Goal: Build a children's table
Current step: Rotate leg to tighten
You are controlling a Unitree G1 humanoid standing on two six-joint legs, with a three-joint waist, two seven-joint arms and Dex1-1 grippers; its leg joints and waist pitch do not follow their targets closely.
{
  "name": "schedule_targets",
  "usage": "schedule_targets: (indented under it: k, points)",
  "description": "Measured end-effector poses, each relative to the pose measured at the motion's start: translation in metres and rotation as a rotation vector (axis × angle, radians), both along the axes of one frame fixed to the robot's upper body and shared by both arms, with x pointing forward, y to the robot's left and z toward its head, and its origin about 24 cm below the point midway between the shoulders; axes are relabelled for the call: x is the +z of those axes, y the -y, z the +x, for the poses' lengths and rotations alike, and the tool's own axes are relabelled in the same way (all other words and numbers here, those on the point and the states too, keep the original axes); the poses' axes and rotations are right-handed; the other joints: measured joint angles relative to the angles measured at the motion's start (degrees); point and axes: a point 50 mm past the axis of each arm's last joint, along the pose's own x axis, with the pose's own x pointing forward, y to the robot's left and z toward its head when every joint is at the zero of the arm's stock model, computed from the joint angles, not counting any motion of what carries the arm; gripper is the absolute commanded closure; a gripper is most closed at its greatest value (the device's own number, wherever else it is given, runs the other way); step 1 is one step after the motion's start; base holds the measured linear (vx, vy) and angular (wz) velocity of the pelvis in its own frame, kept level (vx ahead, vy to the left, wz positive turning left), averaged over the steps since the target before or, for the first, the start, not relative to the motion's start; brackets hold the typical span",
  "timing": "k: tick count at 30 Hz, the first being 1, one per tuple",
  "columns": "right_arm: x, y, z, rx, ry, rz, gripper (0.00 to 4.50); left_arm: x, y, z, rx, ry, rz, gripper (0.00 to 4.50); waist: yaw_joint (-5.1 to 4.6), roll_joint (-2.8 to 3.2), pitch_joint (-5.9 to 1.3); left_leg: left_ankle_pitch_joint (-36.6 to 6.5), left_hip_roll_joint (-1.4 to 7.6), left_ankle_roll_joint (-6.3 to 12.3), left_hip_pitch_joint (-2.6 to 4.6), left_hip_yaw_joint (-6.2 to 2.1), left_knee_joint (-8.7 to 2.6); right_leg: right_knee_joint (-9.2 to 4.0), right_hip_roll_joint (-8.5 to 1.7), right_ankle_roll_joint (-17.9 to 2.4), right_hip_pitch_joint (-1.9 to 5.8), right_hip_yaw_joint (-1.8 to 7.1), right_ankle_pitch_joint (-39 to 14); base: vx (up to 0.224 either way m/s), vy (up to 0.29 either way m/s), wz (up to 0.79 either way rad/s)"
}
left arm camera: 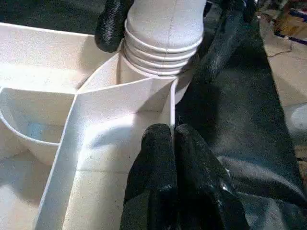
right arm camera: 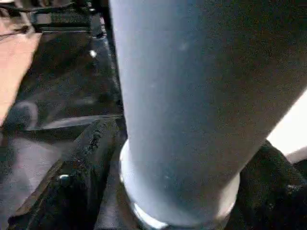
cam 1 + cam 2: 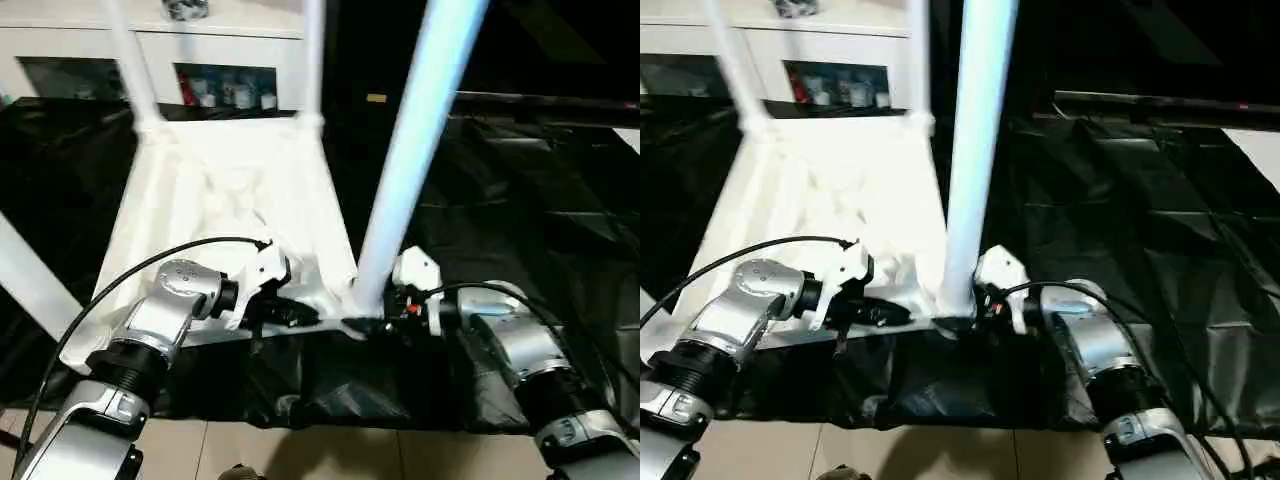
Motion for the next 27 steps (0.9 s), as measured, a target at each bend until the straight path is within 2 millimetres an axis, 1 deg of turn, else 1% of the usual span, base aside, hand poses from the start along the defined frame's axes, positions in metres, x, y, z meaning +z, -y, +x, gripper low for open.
schedule_targets:
  k: [2, 3, 8, 11, 12, 14, 16, 17, 18, 19, 21, 22, 26, 27]
  points:
    - [0.001, 0.0, -0.001, 0.021, -0.016, 0.004, 1.4, 0.0, 0.001, -0.001, -0.017, -0.007, 0.002, 4.5, 0.15, 0.0, 0.0, 0.0, 0.0, 0.0, -0.01, 0.0, 0.0, 0.0, 0.0, 0.0, 0.01, 0.0, 0.0, 0.0, 0.0, 0.0]
    - [0.001, 0.001, -0.002, 0.032, -0.026, 0.007, 1.61, 0.0, 0.001, -0.002, -0.024, -0.012, 0.001, 4.5, 0.21, 0.0, 0.0, 0.0, 0.01, 0.0, -0.01, 0.0, 0.0, 0.01, 0.0, 0.0, 0.01, 0.0, 0.0, 0.0, 0.0, 0.0]
    - [0.001, 0.001, -0.003, 0.042, -0.04, 0.008, 1.77, 0.0, 0.001, -0.002, -0.031, -0.016, -0.002, 4.5, 0.34, 0.0, 0.0, 0.0, 0.01, 0.0, -0.02, 0.0, 0.0, 0.0, 0.0, 0.0, 0.01, -0.01, 0.0, 0.0, 0.0, 0.0]
    - [0.001, 0.002, -0.002, 0.034, -0.038, 0.004, 1.78, -0.001, 0.003, -0.001, -0.027, 0.005, -0.001, 4.5, 0.67, 0.0, 0.0, 0.0, 0.01, 0.0, -0.01, -0.01, 0.01, 0.01, 0.0, 0.0, 0.02, -0.01, 0.0, 0.0, 0.0, 0.0]
    - [0.0, 0.004, -0.001, 0.003, -0.032, 0.003, 1.79, -0.002, 0.006, 0.0, -0.007, 0.021, -0.004, 4.5, 0.88, 0.0, -0.01, 0.0, 0.01, 0.0, 0.05, 0.0, 0.01, 0.02, 0.0, -0.01, 0.08, 0.0, 0.01, 0.0, 0.0, 0.0]
    - [-0.001, 0.006, 0.003, -0.083, -0.017, 0.002, 1.8, -0.003, 0.01, 0.004, 0.047, 0.061, -0.004, 4.5, 0.98, 0.0, -0.01, 0.0, 0.01, -0.01, 0.14, 0.0, 0.02, 0.05, -0.01, 0.05, 0.15, 0.01, -0.02, 0.0, 0.0, 0.0]
    - [-0.005, 0.003, 0.009, -0.211, -0.001, 0.018, 1.81, -0.004, 0.014, 0.01, 0.115, 0.097, 0.007, 4.5, 0.76, -0.01, -0.01, 0.01, 0.0, -0.02, 0.26, -0.03, 0.01, 0.06, 0.0, 0.19, 0.19, 0.0, -0.08, 0.0, 0.0, 0.0]
    - [-0.008, 0.0, 0.012, -0.287, 0.002, 0.029, 1.81, -0.004, 0.016, 0.013, 0.15, 0.112, 0.015, 4.5, 0.46, -0.02, -0.02, 0.01, -0.01, -0.02, 0.32, -0.04, -0.03, 0.04, 0.0, 0.19, 0.22, 0.0, -0.08, 0.0, 0.0, 0.0]
    - [-0.01, -0.005, 0.017, -0.402, 0.005, 0.049, 1.81, -0.004, 0.02, 0.017, 0.202, 0.134, 0.026, 4.5, -0.32, -0.03, -0.01, 0.01, -0.02, -0.02, 0.33, -0.06, -0.03, 0.02, 0.0, 0.19, 0.2, 0.0, -0.08, 0.0, 0.0, 0.0]
    - [-0.012, -0.009, 0.021, -0.479, 0.007, 0.06, 1.81, -0.004, 0.022, 0.02, 0.236, 0.145, 0.032, 4.5, -0.87, -0.03, -0.01, 0.01, -0.04, -0.02, 0.33, -0.1, -0.01, -0.01, -0.01, 0.2, 0.16, -0.03, -0.08, 0.0, 0.0, 0.0]
    - [-0.013, -0.014, 0.026, -0.592, 0.015, 0.066, 1.82, -0.006, 0.03, 0.022, 0.284, 0.156, 0.028, 4.5, -1.71, -0.04, -0.01, 0.01, -0.08, -0.02, 0.3, -0.27, -0.01, -0.25, -0.01, 0.2, 0.16, -0.13, -0.09, 0.0, 0.0, 0.0]
    - [-0.014, -0.017, 0.027, -0.649, 0.017, 0.079, 1.82, -0.006, 0.033, 0.023, 0.309, 0.16, 0.026, 4.5, -2.01, -0.19, -0.04, 0.01, -0.08, -0.02, 0.29, -0.27, -0.03, -0.29, -0.01, 0.2, 0.16, -0.12, -0.09, 0.0, 0.0, 0.0]
    - [-0.016, -0.025, 0.03, -0.774, 0.033, 0.101, 1.82, -0.007, 0.039, 0.025, 0.36, 0.176, 0.025, 4.5, -2.28, -0.29, -0.07, 0.01, -0.09, -0.02, 0.28, -0.26, -0.04, -0.39, -0.01, 0.2, 0.14, -0.1, -0.08, 0.0, 0.0, 0.0]
    - [-0.016, -0.026, 0.03, -0.787, 0.035, 0.104, 1.26, -0.007, 0.04, 0.025, 0.364, 0.178, 0.026, 4.5, -2.29, -0.32, -0.1, 0.01, -0.1, -0.02, 0.28, -0.26, -0.05, -0.39, -0.01, 0.2, 0.15, -0.09, -0.08, 0.0, 0.0, 0.0]
